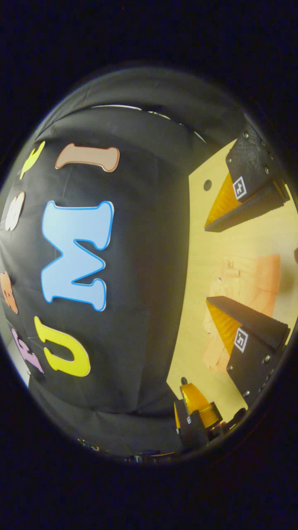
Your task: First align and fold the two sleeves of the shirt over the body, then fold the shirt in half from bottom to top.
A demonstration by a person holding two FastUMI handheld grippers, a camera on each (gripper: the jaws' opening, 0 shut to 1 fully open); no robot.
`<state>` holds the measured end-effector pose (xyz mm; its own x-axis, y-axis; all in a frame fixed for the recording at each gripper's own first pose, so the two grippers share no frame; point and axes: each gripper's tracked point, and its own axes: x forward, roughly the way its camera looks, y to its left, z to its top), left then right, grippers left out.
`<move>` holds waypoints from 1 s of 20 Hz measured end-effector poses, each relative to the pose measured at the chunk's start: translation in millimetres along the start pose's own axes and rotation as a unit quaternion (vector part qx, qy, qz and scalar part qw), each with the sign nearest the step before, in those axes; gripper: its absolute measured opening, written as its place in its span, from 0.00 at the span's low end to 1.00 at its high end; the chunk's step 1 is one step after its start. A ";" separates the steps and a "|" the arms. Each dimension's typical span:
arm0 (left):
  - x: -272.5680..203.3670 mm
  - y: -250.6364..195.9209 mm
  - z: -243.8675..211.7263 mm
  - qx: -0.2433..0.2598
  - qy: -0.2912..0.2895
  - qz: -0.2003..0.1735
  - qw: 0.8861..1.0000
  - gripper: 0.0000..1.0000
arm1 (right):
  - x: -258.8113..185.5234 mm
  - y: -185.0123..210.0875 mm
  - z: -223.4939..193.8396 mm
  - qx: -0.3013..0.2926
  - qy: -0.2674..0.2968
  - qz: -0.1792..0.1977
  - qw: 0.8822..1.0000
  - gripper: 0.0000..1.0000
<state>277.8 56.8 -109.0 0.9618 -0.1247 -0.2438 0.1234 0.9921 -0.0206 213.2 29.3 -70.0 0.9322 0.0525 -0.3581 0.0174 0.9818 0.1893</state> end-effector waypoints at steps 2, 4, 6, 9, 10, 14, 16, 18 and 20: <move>-20.8 -11.4 13.1 0.006 -0.025 -0.002 1.000 0.84 | -20.4 -7.6 11.5 -0.001 -0.021 0.001 1.000 0.96; -44.8 -25.1 23.3 0.002 -0.048 -0.004 0.999 0.77 | -40.0 -13.8 20.7 -0.013 -0.044 0.001 0.999 0.96; -66.3 -39.0 30.6 -0.009 -0.065 -0.005 0.998 0.78 | -56.3 -15.6 27.3 -0.028 -0.061 0.006 0.998 0.96; -96.4 -50.8 35.7 -0.016 -0.082 0.009 0.996 0.81 | -90.7 -8.0 32.1 -0.043 -0.083 0.023 0.995 0.96; -105.6 -53.4 38.4 -0.018 -0.088 0.014 0.996 0.81 | -100.2 -5.7 31.7 -0.048 -0.087 0.030 0.995 0.95; -144.4 -56.6 49.8 -0.006 -0.101 0.035 0.994 0.76 | -130.8 2.4 27.2 -0.060 -0.105 0.043 0.992 0.95; -165.0 -56.6 64.0 0.004 -0.118 0.040 0.992 0.76 | -146.2 3.9 25.0 -0.059 -0.108 0.041 0.992 0.95; -183.0 -55.8 77.3 0.012 -0.134 0.043 0.990 0.80 | -163.9 8.9 28.0 -0.044 -0.115 0.045 0.991 0.95; -198.2 -52.3 82.6 0.013 -0.140 0.041 0.989 0.76 | -182.4 8.1 30.1 -0.037 -0.120 0.041 0.991 0.94</move>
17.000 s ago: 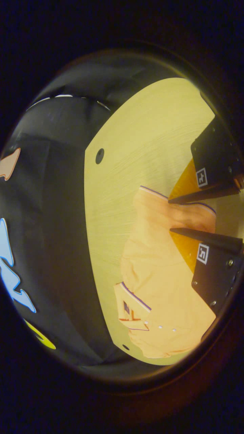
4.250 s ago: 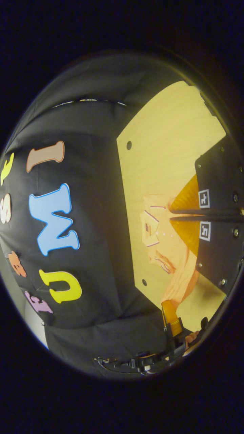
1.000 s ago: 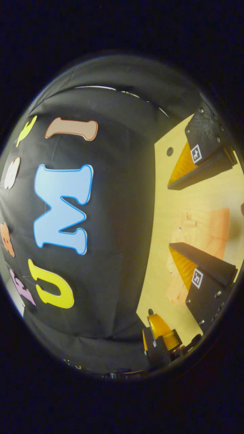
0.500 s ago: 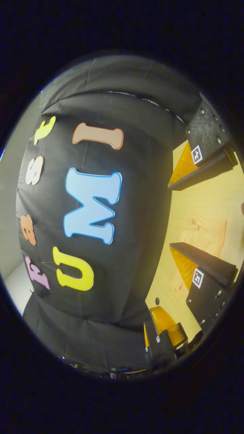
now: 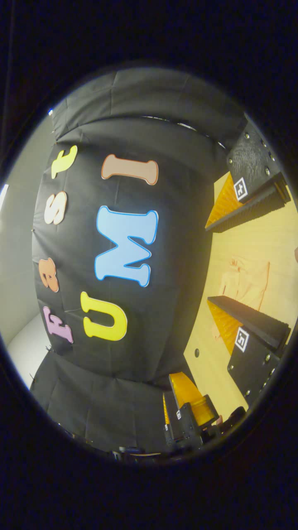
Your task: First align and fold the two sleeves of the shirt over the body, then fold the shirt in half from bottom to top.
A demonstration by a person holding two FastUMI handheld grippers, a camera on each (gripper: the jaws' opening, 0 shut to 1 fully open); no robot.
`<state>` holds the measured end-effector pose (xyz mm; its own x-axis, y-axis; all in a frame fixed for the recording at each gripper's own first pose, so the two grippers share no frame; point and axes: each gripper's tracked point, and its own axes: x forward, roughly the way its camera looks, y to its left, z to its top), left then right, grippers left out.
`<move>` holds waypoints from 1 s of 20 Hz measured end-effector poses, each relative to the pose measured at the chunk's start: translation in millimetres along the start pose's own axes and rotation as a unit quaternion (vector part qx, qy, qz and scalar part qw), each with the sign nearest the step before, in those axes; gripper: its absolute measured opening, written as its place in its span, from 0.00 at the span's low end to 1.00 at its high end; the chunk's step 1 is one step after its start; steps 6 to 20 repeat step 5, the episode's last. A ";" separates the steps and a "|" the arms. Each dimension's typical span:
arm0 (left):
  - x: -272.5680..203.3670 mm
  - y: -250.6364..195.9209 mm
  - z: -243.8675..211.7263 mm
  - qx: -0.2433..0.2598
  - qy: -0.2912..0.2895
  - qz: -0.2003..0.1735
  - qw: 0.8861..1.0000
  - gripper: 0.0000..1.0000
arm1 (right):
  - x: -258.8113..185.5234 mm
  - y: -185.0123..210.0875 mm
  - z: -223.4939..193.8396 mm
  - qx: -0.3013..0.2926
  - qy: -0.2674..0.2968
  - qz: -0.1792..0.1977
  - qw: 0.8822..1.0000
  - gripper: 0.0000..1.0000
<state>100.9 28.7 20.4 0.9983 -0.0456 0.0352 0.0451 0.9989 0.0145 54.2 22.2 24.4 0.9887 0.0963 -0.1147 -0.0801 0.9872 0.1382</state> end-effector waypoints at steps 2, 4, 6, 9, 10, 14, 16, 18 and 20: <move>-9.0 8.7 11.7 0.009 -0.009 0.004 1.000 0.76 | -11.6 -1.6 10.3 -0.009 -0.012 -0.009 1.000 0.95; -19.1 12.4 15.4 0.012 -0.012 -0.001 1.000 0.76 | -22.6 -3.6 12.5 -0.013 -0.012 -0.025 1.000 0.95; -23.7 15.1 18.0 0.010 -0.012 -0.003 1.000 0.76 | -26.4 -4.2 12.9 -0.014 -0.011 -0.032 0.999 0.95; -23.7 15.1 18.0 0.010 -0.012 -0.003 1.000 0.76 | -26.4 -4.2 12.9 -0.014 -0.011 -0.032 0.999 0.95; -23.7 15.1 18.0 0.010 -0.012 -0.003 1.000 0.76 | -26.4 -4.2 12.9 -0.014 -0.011 -0.032 0.999 0.95; -23.7 15.1 18.0 0.010 -0.012 -0.003 1.000 0.76 | -26.4 -4.2 12.9 -0.014 -0.011 -0.032 0.999 0.95; -23.7 15.1 18.0 0.010 -0.012 -0.003 1.000 0.76 | -26.4 -4.2 12.9 -0.014 -0.011 -0.032 0.999 0.95; -23.7 15.1 18.0 0.010 -0.012 -0.003 1.000 0.76 | -26.4 -4.2 12.9 -0.014 -0.011 -0.032 0.999 0.95; -23.7 15.1 18.0 0.010 -0.012 -0.003 1.000 0.76 | -26.4 -4.2 12.9 -0.014 -0.011 -0.032 0.999 0.95</move>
